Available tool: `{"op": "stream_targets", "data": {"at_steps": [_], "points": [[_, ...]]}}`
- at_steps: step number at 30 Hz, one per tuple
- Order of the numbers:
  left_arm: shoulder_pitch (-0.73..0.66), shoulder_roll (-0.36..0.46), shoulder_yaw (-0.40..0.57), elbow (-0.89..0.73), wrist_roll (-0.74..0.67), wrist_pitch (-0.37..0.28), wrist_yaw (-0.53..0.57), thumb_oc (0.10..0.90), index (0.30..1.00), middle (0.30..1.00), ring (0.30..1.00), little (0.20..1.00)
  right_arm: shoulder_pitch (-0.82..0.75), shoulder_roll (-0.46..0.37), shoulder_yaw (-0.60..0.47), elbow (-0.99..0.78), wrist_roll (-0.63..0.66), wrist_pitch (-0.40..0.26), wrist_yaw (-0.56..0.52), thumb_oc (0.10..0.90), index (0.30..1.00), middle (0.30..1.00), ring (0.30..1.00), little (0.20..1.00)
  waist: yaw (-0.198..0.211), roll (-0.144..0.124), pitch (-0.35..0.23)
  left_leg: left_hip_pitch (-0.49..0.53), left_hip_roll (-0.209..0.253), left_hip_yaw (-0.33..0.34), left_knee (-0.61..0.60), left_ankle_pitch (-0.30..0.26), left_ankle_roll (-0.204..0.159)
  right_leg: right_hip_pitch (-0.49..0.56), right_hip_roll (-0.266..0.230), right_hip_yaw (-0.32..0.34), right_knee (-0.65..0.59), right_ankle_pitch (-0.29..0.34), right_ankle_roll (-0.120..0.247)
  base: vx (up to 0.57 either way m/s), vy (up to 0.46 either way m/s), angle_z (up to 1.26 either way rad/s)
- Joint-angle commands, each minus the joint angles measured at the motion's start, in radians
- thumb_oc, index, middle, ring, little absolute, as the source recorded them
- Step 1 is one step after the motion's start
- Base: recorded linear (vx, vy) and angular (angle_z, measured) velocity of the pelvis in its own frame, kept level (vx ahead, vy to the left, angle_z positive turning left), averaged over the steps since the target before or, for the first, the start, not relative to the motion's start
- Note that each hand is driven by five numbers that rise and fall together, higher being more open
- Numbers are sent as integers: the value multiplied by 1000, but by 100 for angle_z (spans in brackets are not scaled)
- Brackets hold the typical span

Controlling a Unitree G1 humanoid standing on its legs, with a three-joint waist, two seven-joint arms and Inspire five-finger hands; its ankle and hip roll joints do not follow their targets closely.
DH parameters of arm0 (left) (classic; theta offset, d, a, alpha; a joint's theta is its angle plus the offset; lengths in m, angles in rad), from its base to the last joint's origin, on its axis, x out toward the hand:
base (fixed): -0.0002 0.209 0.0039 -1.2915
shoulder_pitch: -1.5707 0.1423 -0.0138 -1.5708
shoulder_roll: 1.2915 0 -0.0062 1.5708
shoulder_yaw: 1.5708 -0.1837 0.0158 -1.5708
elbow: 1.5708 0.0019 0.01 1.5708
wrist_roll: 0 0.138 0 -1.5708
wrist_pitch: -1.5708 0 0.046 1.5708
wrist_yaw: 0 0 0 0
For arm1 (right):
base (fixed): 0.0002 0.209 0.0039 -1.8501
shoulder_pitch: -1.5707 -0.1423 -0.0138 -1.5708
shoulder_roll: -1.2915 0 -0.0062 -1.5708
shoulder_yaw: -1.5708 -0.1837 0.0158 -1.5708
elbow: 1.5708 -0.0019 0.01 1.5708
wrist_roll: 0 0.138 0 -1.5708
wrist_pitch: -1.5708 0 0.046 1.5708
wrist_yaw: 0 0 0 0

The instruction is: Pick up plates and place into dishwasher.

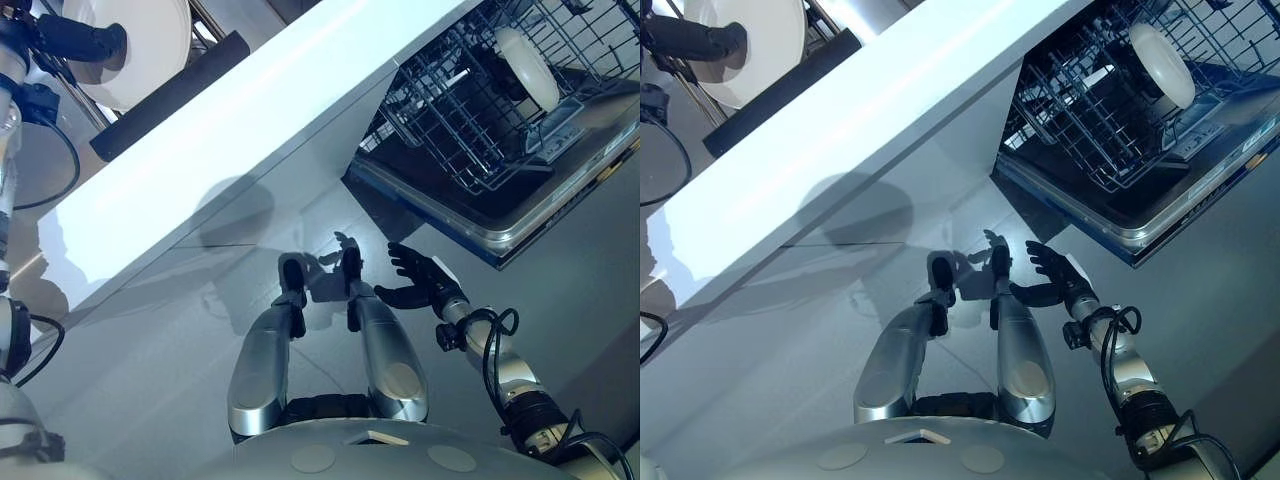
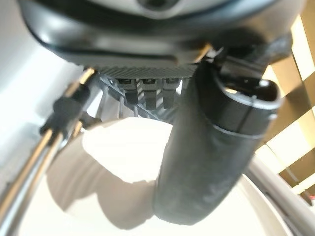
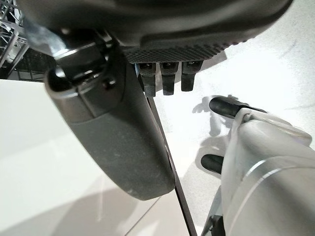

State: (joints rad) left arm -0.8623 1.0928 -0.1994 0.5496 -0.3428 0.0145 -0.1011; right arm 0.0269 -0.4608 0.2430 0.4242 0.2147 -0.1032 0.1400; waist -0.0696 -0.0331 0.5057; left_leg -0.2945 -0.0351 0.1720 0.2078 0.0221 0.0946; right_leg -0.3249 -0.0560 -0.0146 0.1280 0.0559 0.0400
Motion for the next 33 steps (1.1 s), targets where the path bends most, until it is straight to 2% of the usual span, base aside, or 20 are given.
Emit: {"op": "stream_targets", "data": {"at_steps": [1, 3, 4, 6, 8, 11, 17, 23, 29, 31, 32, 33], "points": [[82, -72, -54, 36, -172, 4, -228, 372, 533, 533, 533, 472, -13, -21, -3, -82, 17, -81, 5, 800, 900, 900, 900, 900, -15, 31, -9, 69, -29, -3, -82, -19, 14, -51, 24, -23, 102, -33, 41, -37, 35, -3], [105, -89, -61, 3, -216, 0, -277, 295, 467, 467, 467, 395, -15, -26, -7, -79, 15, -80, 8, 800, 900, 900, 900, 900, -15, 36, -10, 74, -32, -4, -87, -19, 15, -47, 23, -26, 99, -31, 41, -32, 33, 2], [117, -100, -67, -23, -243, 20, -316, 204, 389, 389, 389, 304, -15, -25, -14, -78, 7, -76, 19, 800, 900, 900, 900, 900, -15, 38, -12, 82, -34, -5, -89, -21, 15, -42, 21, -29, 97, -30, 40, -18, 23, 11], [138, -111, -77, -58, -291, 24, -377, 100, 300, 300, 300, 200, -12, -29, -18, -83, -2, -69, 25, 800, 900, 900, 900, 900, -16, 41, -19, 90, -38, -5, -91, -22, 14, -32, 18, -33, 90, -29, 39, -13, 17, 16], [156, -123, -76, -88, -334, 21, -430, 100, 300, 300, 300, 200, -9, -31, -22, -84, -12, -67, 28, 800, 900, 900, 900, 900, -17, 43, -26, 101, -40, -5, -94, -24, 14, -21, 14, -37, 86, -28, 40, -4, 6, 5], [177, -144, -72, -148, -416, -11, -437, 100, 300, 300, 300, 200, -6, -34, -28, -81, -23, -62, 41, 800, 900, 900, 900, 900, -20, 48, -43, 126, -43, -5, -103, -28, 11, 7, 11, -41, 73, -32, 40, 17, 12, -12], [208, -185, 1, -166, -455, -80, -345, 100, 300, 300, 300, 200, 12, 2, -43, -52, -84, -64, 79, 800, 900, 900, 900, 900, -23, 56, -99, 167, -48, -7, -126, -27, 5, 53, 8, -47, 58, -40, 35, 39, 6, -7], [253, -181, 98, -106, -446, -138, -293, 100, 300, 300, 300, 200, 47, 39, -52, -36, -117, -74, 105, 800, 900, 900, 900, 900, -21, 65, -163, 217, -51, -22, -161, -28, -1, 118, 14, -59, 37, -59, 37, 58, -76, -2], [303, -179, 206, -53, -386, -190, -141, 100, 300, 300, 300, 200, 81, 64, -65, -24, -134, -97, 122, 800, 900, 900, 900, 900, -18, 78, -230, 277, -53, -55, -210, -22, -14, 199, 23, -76, -6, -78, 40, 84, -106, 8], [336, -180, 252, -35, -304, -218, -36, 100, 300, 300, 300, 200, 91, 75, -70, -33, -118, -109, 112, 800, 900, 900, 900, 900, -15, 82, -254, 297, -55, -69, -225, -22, -20, 224, 25, -83, -17, -83, 41, 64, -101, 7], [342, -183, 261, -37, -298, -218, -24, 100, 300, 300, 300, 200, 92, 78, -73, -35, -119, -108, 112, 800, 900, 900, 900, 900, -15, 83, -258, 300, -55, -71, -227, -21, -20, 229, 26, -84, -19, -84, 41, 47, -86, 9], [357, -191, 285, -40, -234, -214, 45, 100, 300, 300, 300, 200, 94, 86, -80, -44, -119, -107, 111, 800, 900, 900, 900, 900, -13, 83, -268, 305, -55, -77, -230, -21, -22, 240, 26, -87, -25, -87, 40, 42, -84, 11]]}}
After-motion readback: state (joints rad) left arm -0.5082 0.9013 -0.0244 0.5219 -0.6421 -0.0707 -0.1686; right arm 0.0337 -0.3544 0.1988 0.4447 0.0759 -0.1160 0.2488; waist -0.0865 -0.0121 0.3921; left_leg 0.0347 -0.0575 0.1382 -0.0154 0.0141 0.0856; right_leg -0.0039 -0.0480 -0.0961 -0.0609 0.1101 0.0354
